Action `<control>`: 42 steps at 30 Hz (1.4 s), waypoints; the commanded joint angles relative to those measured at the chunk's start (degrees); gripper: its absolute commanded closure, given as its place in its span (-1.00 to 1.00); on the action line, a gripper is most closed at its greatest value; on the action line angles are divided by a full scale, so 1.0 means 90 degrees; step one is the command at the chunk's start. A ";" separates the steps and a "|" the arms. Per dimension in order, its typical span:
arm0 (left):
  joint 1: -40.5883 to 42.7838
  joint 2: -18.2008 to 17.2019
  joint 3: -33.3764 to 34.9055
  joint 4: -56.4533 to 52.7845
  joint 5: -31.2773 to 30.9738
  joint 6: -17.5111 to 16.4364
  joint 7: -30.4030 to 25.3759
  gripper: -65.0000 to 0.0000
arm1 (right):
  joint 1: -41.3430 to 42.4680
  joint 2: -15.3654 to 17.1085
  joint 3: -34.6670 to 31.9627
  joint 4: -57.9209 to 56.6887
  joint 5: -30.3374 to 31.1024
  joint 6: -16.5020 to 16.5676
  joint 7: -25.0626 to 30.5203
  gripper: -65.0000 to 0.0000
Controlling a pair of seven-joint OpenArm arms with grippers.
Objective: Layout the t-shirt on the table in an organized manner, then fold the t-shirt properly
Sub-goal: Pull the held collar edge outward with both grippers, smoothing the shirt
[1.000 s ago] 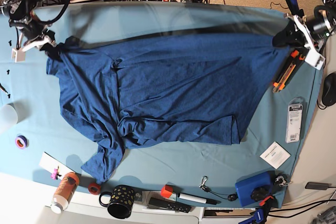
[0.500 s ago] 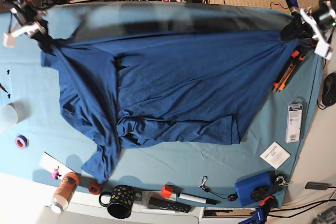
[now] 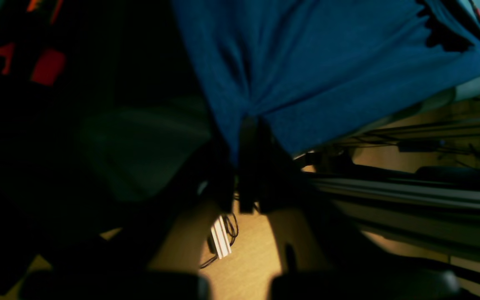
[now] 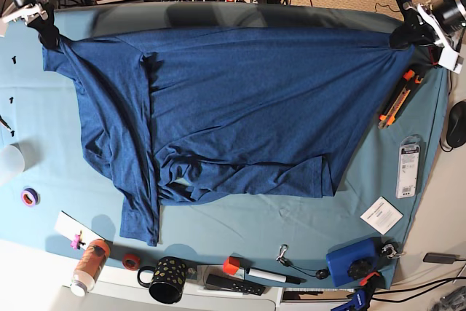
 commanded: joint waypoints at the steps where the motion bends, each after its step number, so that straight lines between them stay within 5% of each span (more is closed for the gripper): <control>1: 0.0066 -0.0107 -0.0068 0.0090 -0.0117 -0.0022 -0.0066 1.00 | -0.0095 0.0121 0.0068 0.0114 0.0214 0.0000 0.0178 1.00; 29: -0.0107 -0.0107 -0.0063 0.0092 -0.0177 -0.0027 -0.0066 1.00 | 0.0160 0.0126 0.0061 0.0114 0.0437 0.0095 0.0178 1.00; 42: -0.0969 -0.0107 0.1073 0.0073 0.1311 0.0177 -0.0884 1.00 | 0.1069 0.0124 -0.1319 0.0114 -0.1192 0.0119 0.0178 1.00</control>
